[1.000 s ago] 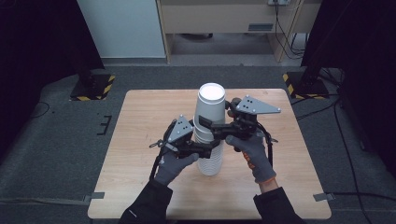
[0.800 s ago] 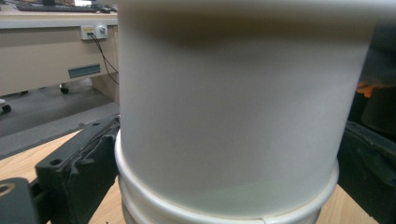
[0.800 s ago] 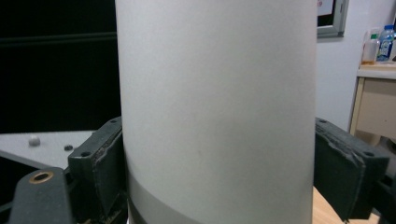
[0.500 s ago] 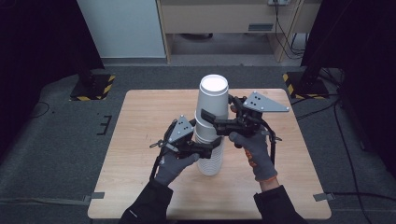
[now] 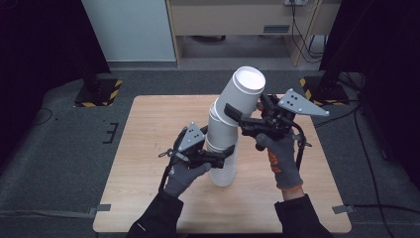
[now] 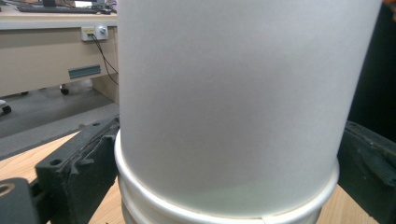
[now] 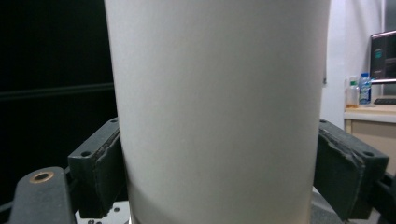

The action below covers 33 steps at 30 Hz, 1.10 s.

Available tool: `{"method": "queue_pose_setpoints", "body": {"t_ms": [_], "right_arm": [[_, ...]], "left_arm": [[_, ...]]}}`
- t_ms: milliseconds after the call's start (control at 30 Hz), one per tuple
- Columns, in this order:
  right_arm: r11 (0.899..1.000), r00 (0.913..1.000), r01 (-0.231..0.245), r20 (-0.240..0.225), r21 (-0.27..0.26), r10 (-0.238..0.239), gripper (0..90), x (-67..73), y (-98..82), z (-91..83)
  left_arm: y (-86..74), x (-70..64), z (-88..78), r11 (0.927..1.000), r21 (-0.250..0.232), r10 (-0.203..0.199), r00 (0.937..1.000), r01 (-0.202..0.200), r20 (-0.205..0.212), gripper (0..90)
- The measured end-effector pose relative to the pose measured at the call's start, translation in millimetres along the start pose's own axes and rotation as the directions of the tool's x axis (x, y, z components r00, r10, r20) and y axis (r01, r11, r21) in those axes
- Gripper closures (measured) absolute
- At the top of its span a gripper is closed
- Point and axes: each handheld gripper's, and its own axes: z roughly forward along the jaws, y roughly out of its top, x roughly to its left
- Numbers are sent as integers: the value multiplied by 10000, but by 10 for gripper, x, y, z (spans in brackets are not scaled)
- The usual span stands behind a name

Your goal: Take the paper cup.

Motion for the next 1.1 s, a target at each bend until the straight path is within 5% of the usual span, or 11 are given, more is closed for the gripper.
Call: {"method": "queue_pose_setpoints", "body": {"t_ms": [433,700,1100], "right_arm": [[9995,9941,196,1064,239,-220,149,-239,56,-362],[9986,9886,81,1498,530,-160,148,-339,-47,-512],[9909,9807,-128,1949,1341,-137,147,-438,-334,-767]], "left_arm": [[44,-6,-145,9992,-396,56,10000,-56,3,41],[99,-23,-320,9968,-777,161,9998,-171,-130,107],[-16,-12,-579,9983,-587,57,9998,-68,-195,156]]}}
